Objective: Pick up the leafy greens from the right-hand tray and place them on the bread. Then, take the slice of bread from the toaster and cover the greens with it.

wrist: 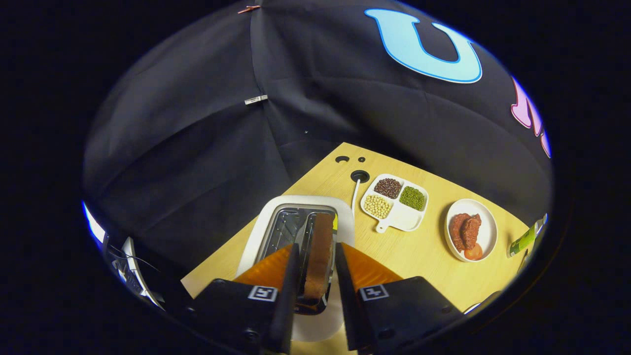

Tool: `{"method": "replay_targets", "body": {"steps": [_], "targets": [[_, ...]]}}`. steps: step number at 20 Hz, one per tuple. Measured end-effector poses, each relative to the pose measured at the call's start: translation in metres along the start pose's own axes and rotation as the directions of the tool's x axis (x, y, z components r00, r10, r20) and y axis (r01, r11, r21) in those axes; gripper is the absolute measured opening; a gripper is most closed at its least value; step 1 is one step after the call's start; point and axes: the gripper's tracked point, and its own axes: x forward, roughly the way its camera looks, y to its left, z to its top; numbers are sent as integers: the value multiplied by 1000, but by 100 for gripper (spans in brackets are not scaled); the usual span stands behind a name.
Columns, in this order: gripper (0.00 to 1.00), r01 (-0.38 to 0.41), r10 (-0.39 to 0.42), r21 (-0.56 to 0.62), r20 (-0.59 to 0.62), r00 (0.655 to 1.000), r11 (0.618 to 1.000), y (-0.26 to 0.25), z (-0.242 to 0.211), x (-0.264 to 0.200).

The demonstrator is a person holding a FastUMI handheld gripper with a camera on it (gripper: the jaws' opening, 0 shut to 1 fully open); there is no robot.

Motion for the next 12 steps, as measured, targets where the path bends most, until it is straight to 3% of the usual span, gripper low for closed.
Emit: {"method": "replay_targets", "body": {"steps": [2,6,12], "targets": [[20,-31,32,40,-37,999,999,8,-7,1],[14,-52,52,40,-10,999,998,9,3,-13],[14,-75,70,50,99,993,996,-4,34,-71]]}}
